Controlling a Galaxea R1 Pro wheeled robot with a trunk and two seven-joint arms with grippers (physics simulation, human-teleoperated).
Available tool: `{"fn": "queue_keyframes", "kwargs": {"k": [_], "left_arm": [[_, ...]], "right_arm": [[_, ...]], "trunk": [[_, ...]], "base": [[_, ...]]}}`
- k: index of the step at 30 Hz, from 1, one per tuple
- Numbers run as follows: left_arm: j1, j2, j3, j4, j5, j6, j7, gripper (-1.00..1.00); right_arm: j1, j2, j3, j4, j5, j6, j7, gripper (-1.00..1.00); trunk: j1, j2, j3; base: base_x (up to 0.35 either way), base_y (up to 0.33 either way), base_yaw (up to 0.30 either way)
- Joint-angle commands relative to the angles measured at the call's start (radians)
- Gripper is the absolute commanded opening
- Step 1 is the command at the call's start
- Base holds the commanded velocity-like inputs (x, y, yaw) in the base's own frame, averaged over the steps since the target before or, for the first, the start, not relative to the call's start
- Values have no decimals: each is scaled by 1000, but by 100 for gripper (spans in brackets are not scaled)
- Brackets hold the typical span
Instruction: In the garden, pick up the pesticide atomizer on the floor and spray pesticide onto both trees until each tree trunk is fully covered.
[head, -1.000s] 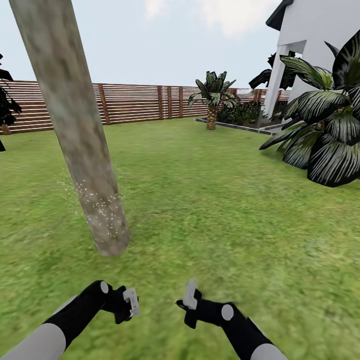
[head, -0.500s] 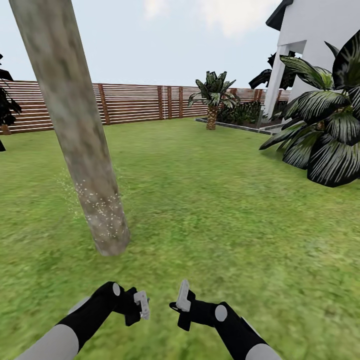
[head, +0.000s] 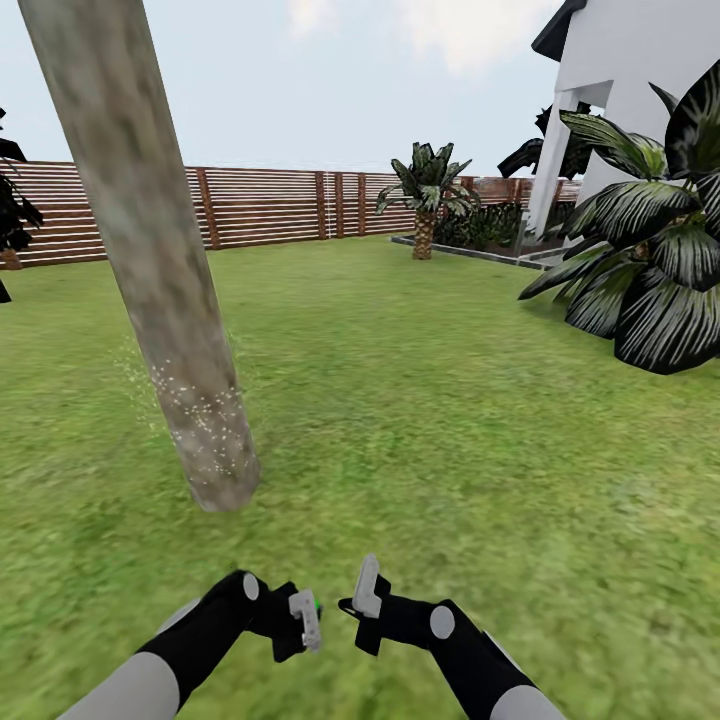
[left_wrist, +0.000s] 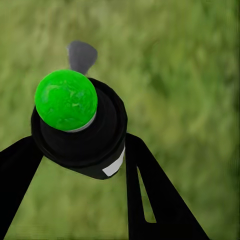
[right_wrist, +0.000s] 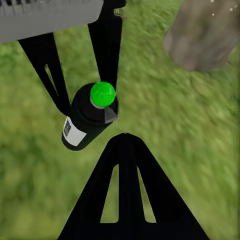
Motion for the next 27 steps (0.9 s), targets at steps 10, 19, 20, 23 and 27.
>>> {"fn": "queue_keyframes", "kwargs": {"k": [10, 19, 20, 23, 27], "left_arm": [[-1, -3, -42, 10, 13, -62, -8, -100], [-2, -2, -38, 8, 83, -64, -19, -100], [-2, -2, -38, 8, 87, -64, -19, -100], [-2, -2, -38, 8, 105, -81, -19, -100], [-2, -1, -39, 9, 121, -89, -20, -100]], "right_arm": [[0, 0, 0, 0, 0, 0, 0, -100], [0, 0, 0, 1, 0, 0, -1, -100], [0, 0, 0, 1, 0, 0, -1, -100], [0, 0, 0, 1, 0, 0, -2, -100], [0, 0, 0, 1, 0, 0, -1, -100]], "trunk": [[0, 0, 0], [0, 0, 0], [0, 0, 0], [0, 0, 0], [0, 0, 0]], "base": [[0, 0, 0], [0, 0, 0], [0, 0, 0], [0, 0, 0], [0, 0, 0]]}}
